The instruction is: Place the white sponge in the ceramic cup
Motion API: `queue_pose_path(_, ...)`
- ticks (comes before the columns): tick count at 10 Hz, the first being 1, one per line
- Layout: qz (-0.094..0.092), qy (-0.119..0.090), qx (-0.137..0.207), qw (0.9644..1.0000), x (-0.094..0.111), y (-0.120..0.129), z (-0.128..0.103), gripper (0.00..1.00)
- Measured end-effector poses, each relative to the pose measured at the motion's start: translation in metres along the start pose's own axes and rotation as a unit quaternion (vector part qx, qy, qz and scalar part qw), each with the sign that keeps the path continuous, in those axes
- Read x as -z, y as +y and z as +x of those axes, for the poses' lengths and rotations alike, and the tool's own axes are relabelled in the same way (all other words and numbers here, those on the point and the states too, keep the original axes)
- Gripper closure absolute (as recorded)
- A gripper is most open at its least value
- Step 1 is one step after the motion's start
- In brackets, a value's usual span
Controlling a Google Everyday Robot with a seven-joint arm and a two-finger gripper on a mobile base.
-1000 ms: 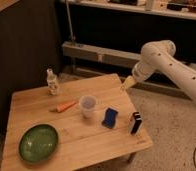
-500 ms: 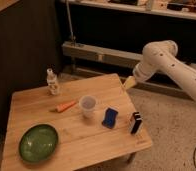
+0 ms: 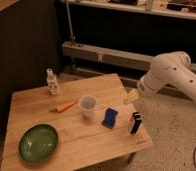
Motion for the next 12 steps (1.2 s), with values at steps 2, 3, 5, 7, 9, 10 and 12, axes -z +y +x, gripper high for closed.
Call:
queue_pose_path(2,-0.002,-0.002,0.013,0.9999,0.008,-0.039,-0.021,0.20)
queue_pose_path(3,-0.003,-0.001,0.018,0.9998,0.011,-0.057,-0.026,0.20)
queue_pose_path(5,-0.005,-0.001,0.021,0.9998,0.014,-0.085,-0.025,0.20)
queue_pose_path(7,-0.005,-0.013,0.021,0.9997,0.000,-0.107,0.001,0.20)
queue_pose_path(9,-0.007,-0.030,0.024,0.9992,-0.025,-0.123,0.035,0.20)
queue_pose_path(10,-0.010,-0.044,0.024,0.9987,-0.046,-0.139,0.056,0.20)
queue_pose_path(12,-0.014,-0.067,0.016,0.9975,-0.085,-0.157,0.080,0.20)
